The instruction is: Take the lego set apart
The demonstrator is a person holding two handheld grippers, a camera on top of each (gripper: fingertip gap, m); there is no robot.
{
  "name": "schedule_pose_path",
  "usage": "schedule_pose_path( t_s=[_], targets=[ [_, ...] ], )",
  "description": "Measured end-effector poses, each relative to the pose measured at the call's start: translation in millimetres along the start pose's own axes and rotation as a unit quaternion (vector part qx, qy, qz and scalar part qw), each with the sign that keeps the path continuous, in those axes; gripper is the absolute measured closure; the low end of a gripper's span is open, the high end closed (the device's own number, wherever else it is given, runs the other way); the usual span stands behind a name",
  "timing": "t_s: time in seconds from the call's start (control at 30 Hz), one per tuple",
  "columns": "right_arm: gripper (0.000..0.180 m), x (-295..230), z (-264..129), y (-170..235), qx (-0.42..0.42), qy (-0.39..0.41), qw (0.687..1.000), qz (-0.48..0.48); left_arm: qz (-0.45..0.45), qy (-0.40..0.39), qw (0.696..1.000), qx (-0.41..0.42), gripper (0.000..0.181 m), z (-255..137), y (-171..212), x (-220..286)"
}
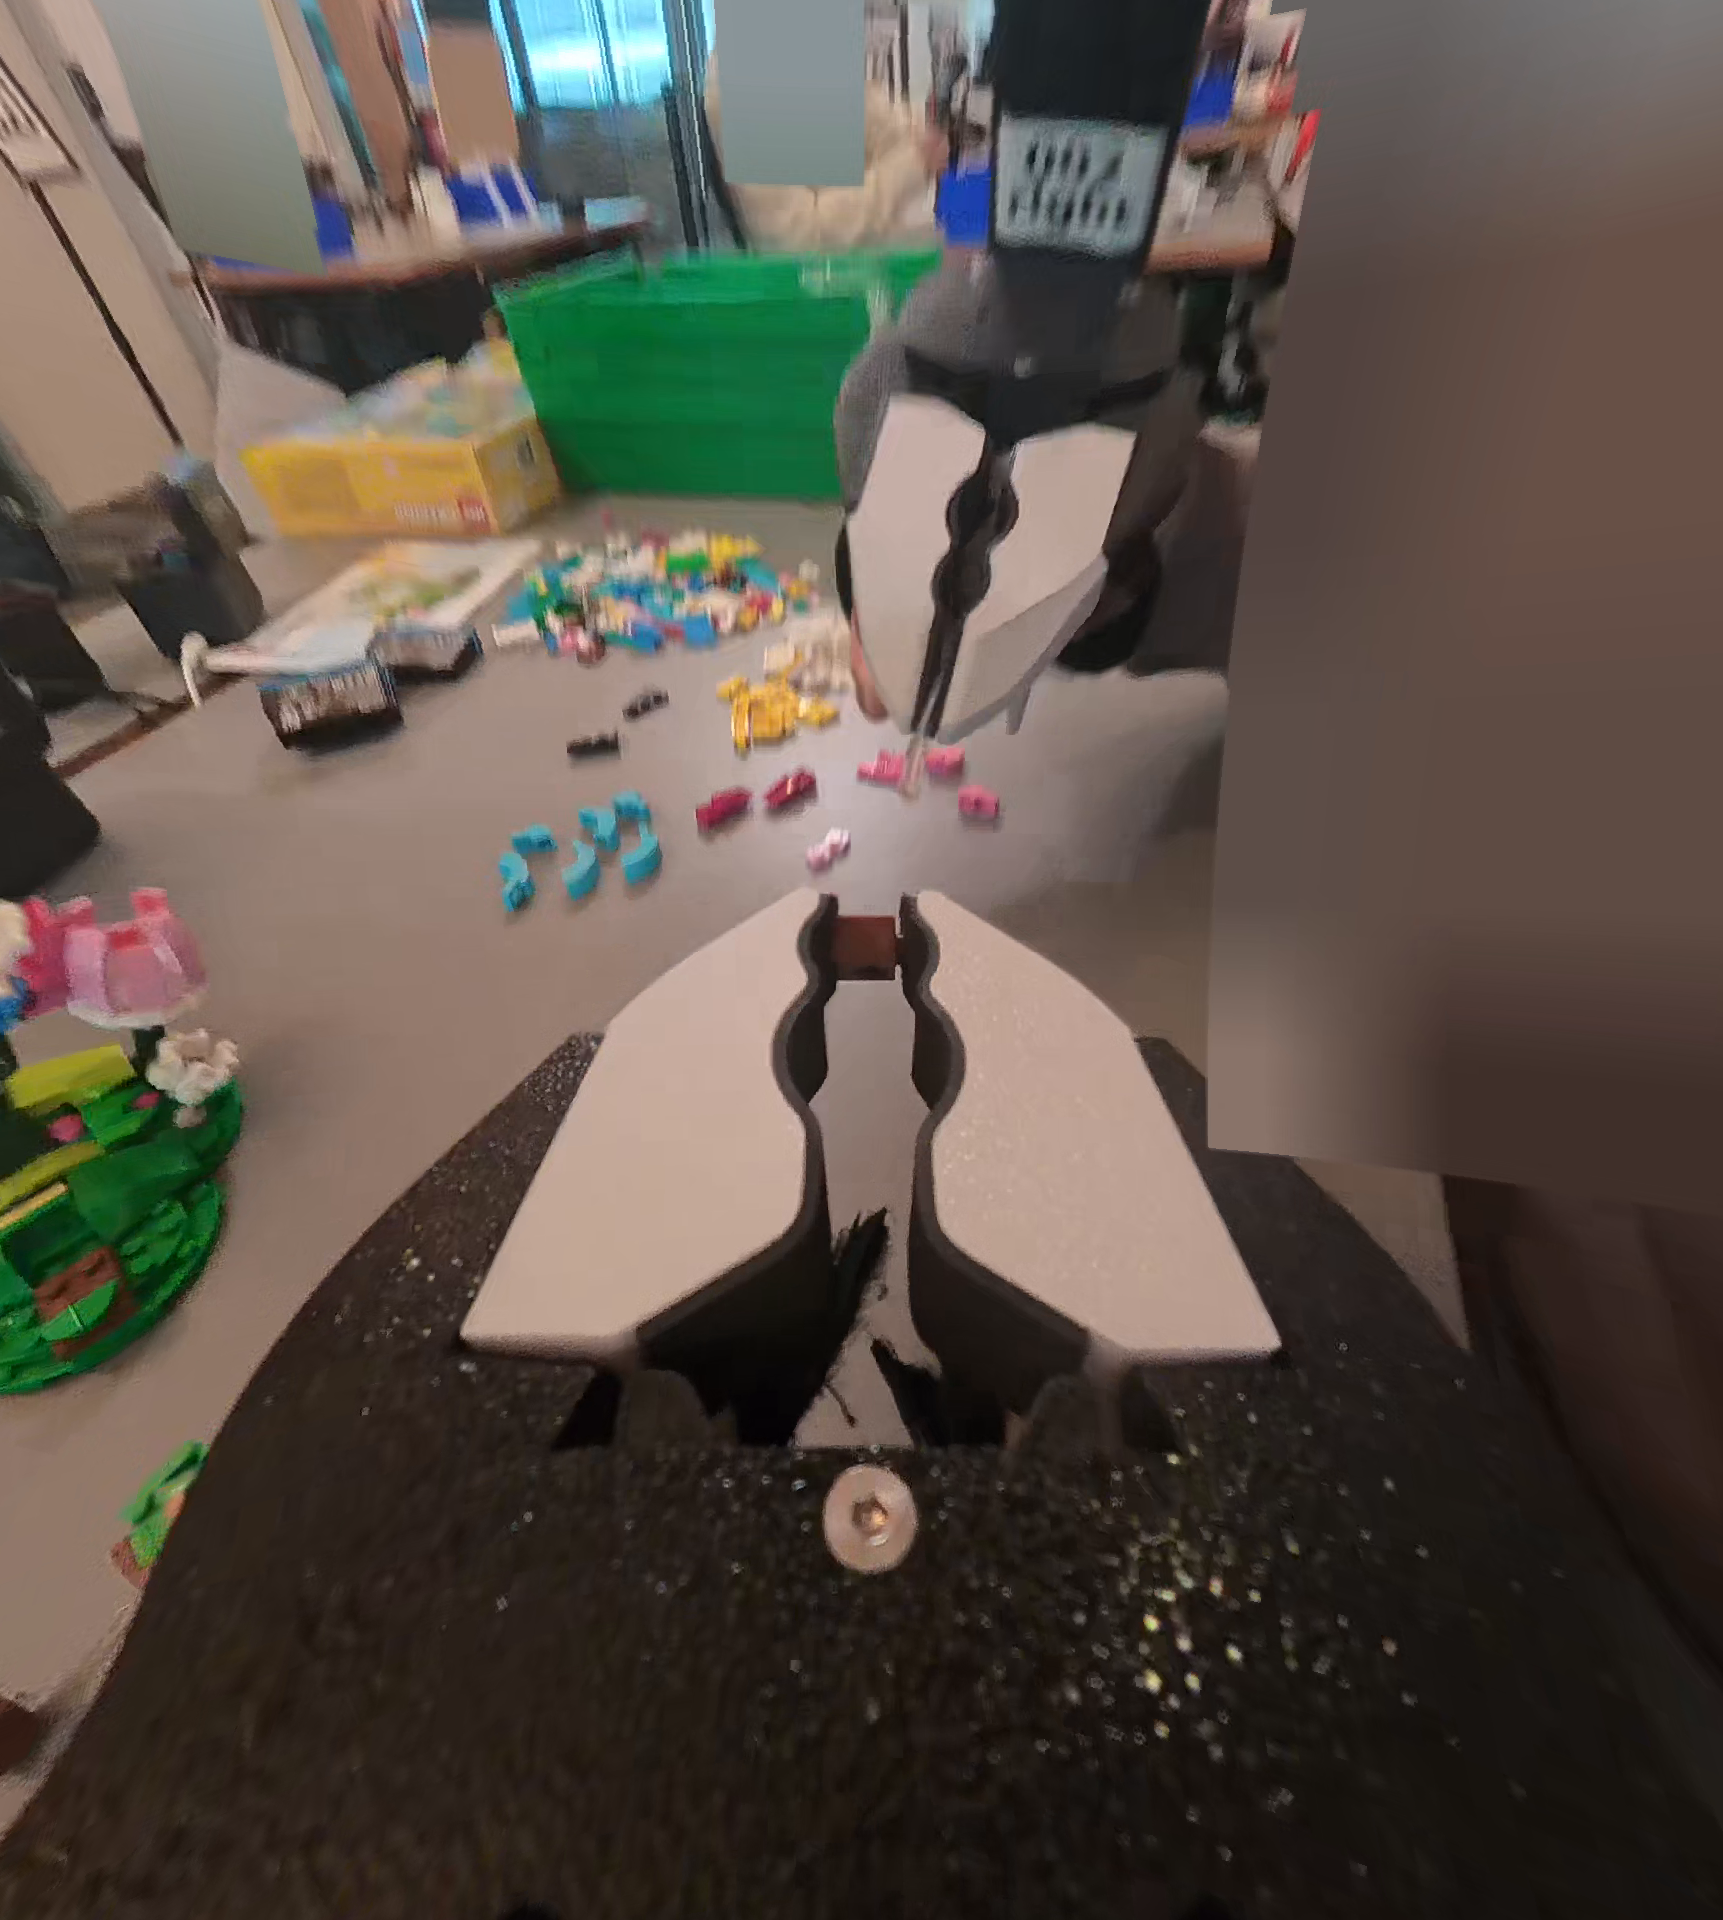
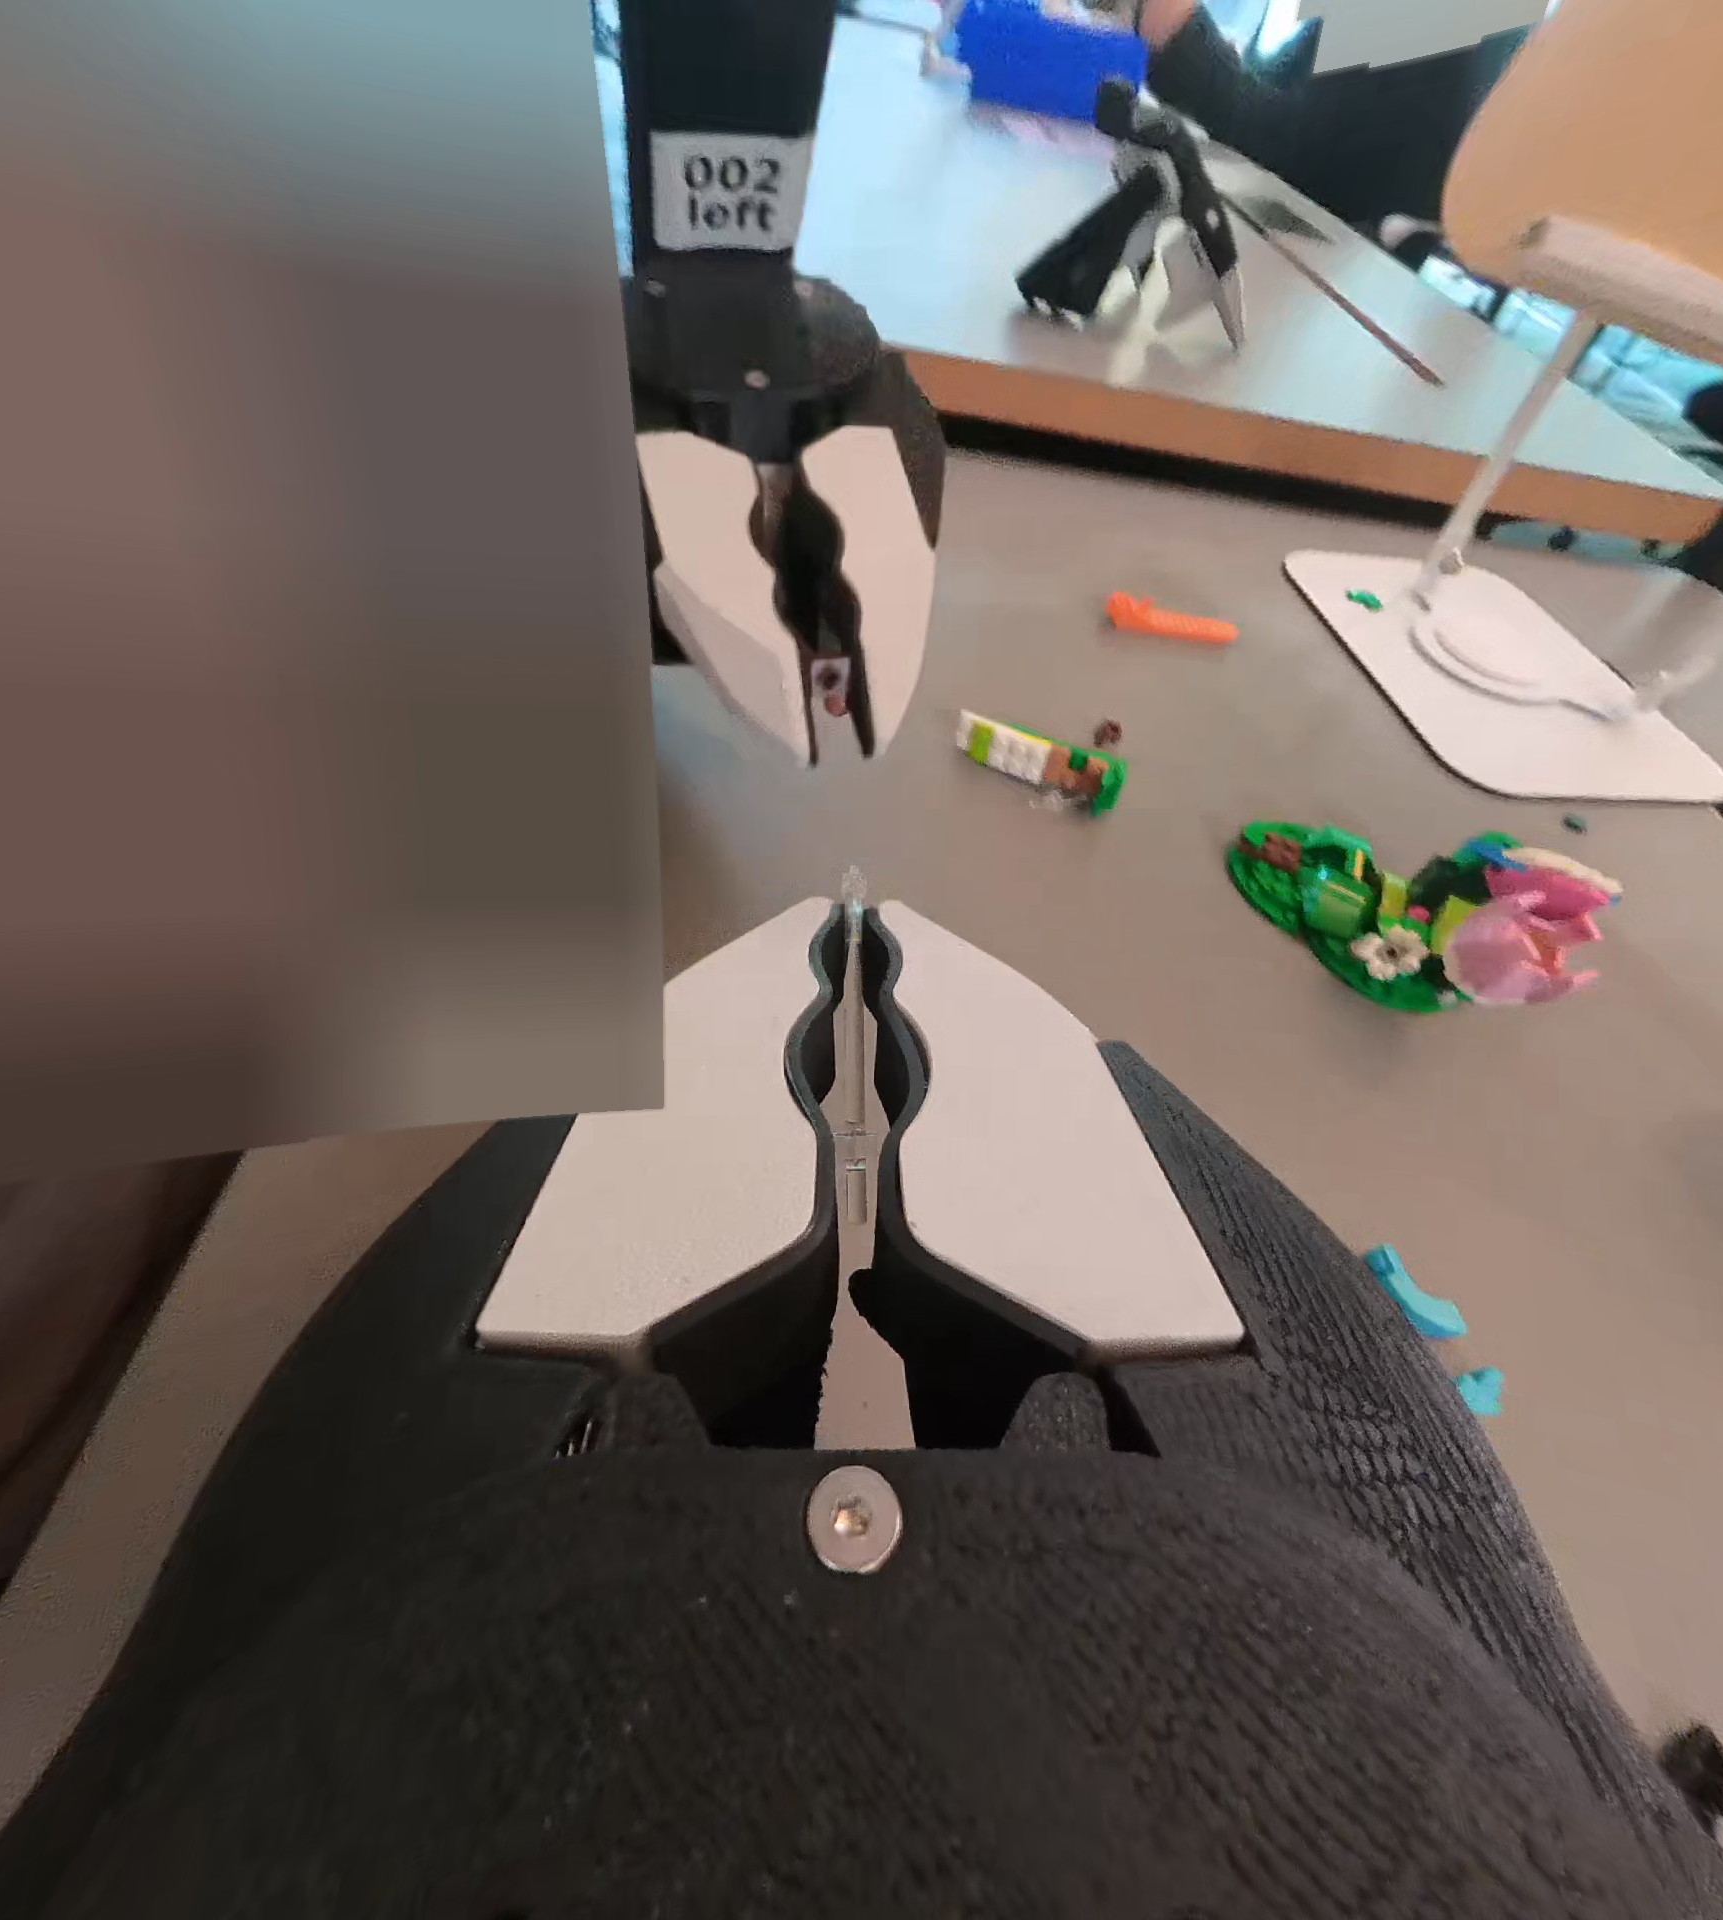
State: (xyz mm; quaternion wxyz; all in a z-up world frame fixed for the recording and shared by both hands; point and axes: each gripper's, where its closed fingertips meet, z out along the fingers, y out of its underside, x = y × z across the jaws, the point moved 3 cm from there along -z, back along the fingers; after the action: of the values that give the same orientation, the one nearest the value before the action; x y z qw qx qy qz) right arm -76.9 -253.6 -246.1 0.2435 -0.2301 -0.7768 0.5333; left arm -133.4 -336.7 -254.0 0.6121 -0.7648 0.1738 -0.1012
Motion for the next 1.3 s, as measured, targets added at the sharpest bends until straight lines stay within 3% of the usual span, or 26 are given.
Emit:
schedule_pose_path(
  t_s=[0.03,0.13,0.3,0.53,0.7,0.8,0.97,1.07,1.17,1.3],
  targets=[
    [0.179,1.1,2.5,4.0,-0.011,0.012,1.0,0.001,0.0,-0.002,1.0,-0.031,0.17,7.1,8.4,-0.6],
    [0.179,-9.0,-3.4,3.6,-0.025,0.033,0.999,-0.002,0.004,-0.028,0.994,-0.108,0.17,20.5,30.9,-5.7],
    [0.179,-32.9,-42.6,2.9,-0.041,0.094,0.994,-0.027,0.013,-0.006,0.995,-0.095,0.17,35.2,26.8,-1.0],
    [0.178,42.3,-86.7,35.1,-0.085,0.303,0.947,0.066,0.078,-0.058,0.991,-0.095,0.169,60.9,21.1,-23.9],
    [0.178,75.1,-84.9,37.7,-0.045,0.217,0.95,0.218,0.123,-0.128,0.982,-0.063,0.169,55.7,22.2,-38.3],
    [0.178,124.8,-89.6,48.2,-0.054,0.24,0.93,0.274,0.13,-0.164,0.977,-0.036,0.169,49.0,17.1,-45.9],
    [0.178,186.7,-63.8,85.3,-0.116,0.132,0.876,0.45,0.114,-0.179,0.977,-0.02,0.169,49.9,23.1,-54.1],
    [0.178,207.1,-43.6,109.2,-0.184,0.114,0.87,0.444,0.11,-0.179,0.977,-0.029,0.169,51.1,28.2,-58.2],
    [0.177,219.0,-27.3,115.5,-0.205,0.093,0.884,0.41,0.114,-0.189,0.975,-0.028,0.17,47.9,27.6,-64.0],
    [0.16,229.1,-19.2,117.2,-0.215,0.107,0.898,0.37,0.098,-0.188,0.977,-0.019,0.169,44.4,27.0,-67.0]
  ],
)
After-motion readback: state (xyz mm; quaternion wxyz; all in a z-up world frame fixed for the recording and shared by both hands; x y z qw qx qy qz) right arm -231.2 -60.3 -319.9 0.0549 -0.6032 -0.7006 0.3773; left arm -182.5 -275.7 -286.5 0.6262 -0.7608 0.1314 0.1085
